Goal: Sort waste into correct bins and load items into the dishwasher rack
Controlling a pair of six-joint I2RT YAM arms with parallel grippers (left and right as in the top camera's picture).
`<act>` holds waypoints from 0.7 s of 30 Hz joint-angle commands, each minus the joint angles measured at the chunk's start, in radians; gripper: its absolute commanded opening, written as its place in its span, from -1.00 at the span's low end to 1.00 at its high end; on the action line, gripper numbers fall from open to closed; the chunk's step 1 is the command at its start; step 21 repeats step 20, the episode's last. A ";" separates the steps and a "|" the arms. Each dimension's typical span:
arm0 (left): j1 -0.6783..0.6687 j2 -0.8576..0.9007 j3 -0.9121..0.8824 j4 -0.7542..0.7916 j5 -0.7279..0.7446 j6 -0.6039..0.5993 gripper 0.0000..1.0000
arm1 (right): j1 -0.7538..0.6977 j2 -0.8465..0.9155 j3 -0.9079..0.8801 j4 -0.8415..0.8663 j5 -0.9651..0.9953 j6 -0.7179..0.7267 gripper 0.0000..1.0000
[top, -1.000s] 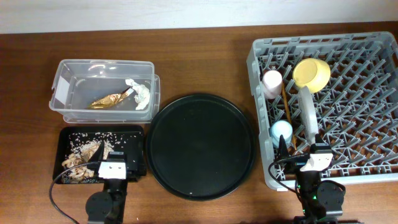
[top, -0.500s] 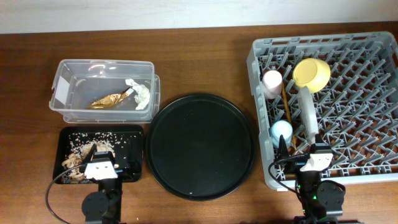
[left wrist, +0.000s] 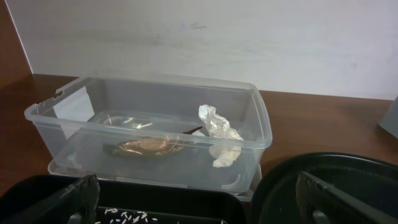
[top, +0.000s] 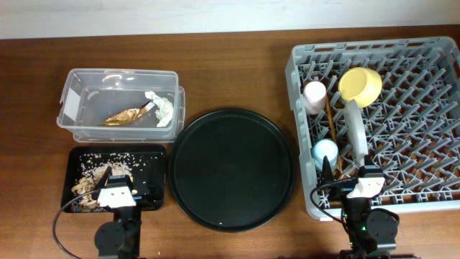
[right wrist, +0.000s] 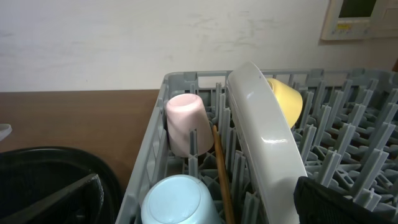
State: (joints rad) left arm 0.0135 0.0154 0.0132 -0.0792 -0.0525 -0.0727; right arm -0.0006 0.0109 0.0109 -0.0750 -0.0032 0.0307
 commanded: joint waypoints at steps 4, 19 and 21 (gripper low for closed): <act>0.003 -0.010 -0.004 -0.003 0.011 -0.010 0.98 | -0.006 -0.007 -0.005 -0.005 0.008 0.011 0.97; 0.002 -0.010 -0.004 -0.003 0.011 -0.010 0.98 | -0.006 -0.007 -0.005 -0.005 0.008 0.012 0.97; 0.002 -0.010 -0.004 -0.003 0.011 -0.010 0.98 | -0.006 -0.007 -0.005 -0.005 0.008 0.012 0.97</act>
